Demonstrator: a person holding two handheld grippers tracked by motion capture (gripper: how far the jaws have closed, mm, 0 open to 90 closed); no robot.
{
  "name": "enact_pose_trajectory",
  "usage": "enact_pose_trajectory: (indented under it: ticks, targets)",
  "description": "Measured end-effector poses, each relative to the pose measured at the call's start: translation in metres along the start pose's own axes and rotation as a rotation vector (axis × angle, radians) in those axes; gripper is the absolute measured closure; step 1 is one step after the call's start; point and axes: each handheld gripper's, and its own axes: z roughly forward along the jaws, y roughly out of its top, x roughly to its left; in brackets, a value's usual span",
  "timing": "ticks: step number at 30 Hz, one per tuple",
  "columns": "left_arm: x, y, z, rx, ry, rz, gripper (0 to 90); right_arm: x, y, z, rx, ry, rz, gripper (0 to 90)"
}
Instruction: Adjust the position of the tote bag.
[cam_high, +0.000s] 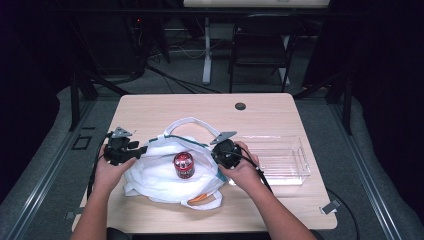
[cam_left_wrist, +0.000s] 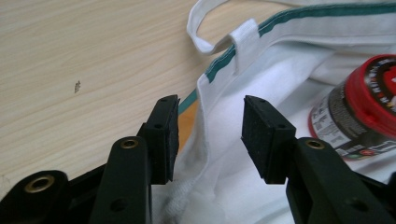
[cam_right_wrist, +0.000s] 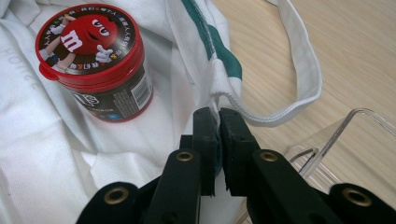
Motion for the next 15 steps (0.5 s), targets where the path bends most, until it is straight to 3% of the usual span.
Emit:
enact_pose_trajectory:
  ticks: [3, 6, 15]
  targets:
    - [-0.001, 0.0, -0.005, -0.023, 0.007, 0.008, 54.8, 0.0, -0.001, 0.0, -0.007, 0.01, 0.004, 84.2]
    - [-0.001, 0.001, -0.009, -0.003, 0.019, 0.022, 54.6, 0.001, -0.001, 0.0, -0.016, 0.021, 0.013, 81.5]
    - [-0.003, 0.002, -0.017, 0.0, 0.012, 0.011, 50.6, 0.002, -0.001, -0.011, -0.078, 0.096, 0.038, 63.6]
